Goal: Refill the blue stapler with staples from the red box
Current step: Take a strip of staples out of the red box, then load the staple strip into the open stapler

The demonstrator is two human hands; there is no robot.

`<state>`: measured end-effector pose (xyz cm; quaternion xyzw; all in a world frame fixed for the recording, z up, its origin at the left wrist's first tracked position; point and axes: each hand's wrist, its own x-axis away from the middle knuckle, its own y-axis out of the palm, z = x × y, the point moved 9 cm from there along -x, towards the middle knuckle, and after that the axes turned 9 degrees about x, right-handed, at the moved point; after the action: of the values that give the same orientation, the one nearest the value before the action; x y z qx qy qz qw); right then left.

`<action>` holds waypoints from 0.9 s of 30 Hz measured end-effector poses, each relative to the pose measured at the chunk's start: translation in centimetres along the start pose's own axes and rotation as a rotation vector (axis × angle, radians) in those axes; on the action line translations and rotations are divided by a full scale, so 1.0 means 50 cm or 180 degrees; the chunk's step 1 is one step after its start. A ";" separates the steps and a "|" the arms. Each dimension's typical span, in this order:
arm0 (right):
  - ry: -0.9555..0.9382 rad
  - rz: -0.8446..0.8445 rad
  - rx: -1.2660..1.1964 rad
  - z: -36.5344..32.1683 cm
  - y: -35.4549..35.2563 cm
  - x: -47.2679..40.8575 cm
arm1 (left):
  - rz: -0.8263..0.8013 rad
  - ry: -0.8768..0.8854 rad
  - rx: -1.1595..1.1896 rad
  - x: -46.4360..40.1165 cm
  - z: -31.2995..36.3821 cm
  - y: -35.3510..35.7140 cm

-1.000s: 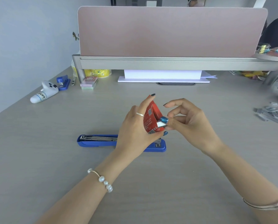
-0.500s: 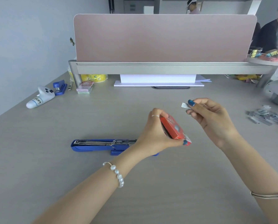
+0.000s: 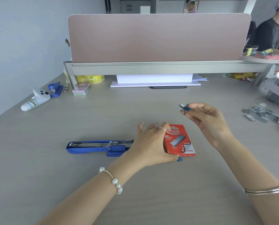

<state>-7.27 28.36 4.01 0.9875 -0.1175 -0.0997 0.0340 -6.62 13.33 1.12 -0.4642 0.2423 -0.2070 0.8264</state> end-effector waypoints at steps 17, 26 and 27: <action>-0.0389 -0.0841 0.1216 -0.029 0.152 0.023 | 0.0174 -0.0103 0.1040 0.045 -0.168 -0.188; -0.0512 -0.0996 0.2116 0.026 0.201 0.097 | 0.0829 -0.0588 0.1425 0.115 -0.266 -0.214; -0.0505 -0.1008 0.2194 0.028 0.205 0.098 | 0.0786 -0.0565 0.1400 0.115 -0.262 -0.208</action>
<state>-5.20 17.20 2.64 0.9361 0.0075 -0.1345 -0.3248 -11.02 -3.70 3.01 -0.2568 0.1728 -0.1108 0.9444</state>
